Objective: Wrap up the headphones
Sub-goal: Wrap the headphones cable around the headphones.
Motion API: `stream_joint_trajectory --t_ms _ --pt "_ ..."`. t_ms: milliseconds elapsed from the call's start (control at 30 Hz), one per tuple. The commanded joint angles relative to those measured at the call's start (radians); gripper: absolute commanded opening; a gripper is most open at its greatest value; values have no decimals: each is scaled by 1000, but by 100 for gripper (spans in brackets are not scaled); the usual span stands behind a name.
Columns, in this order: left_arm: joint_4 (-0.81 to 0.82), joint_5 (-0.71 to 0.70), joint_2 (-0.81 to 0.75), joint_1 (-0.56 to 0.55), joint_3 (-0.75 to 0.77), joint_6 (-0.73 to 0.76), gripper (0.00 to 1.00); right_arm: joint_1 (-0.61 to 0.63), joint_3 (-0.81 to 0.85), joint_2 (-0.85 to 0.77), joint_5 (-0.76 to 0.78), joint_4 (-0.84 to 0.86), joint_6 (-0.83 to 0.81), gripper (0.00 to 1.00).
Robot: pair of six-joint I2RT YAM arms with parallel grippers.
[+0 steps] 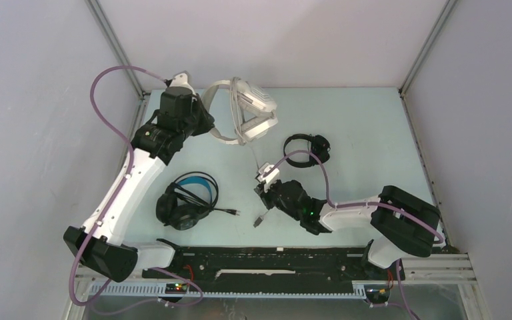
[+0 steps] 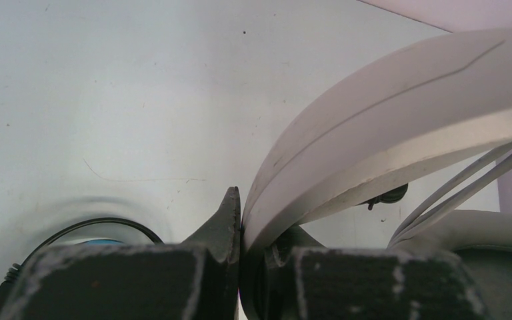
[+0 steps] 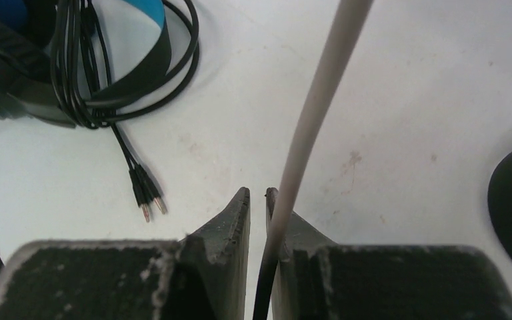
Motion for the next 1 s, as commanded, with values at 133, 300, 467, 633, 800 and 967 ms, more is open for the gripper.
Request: stream_joint_trajectory --t_ms 133,300,467,633,800,967 --pt "77 56 -60 5 64 -57 0 1 -72 31 -26 119 79 16" --pt "72 50 -59 5 67 -52 0 0 -101 50 -40 150 118 16" --pt "74 52 -63 6 65 -55 0 0 -142 50 -52 178 135 17" --pt "83 84 -68 8 69 -70 0 -2 -169 40 -55 208 129 16" --pt "96 119 -79 13 71 -92 0 -6 -175 38 -110 237 116 0" --pt "107 161 -91 17 73 -108 0 -54 -183 45 -175 277 116 0"
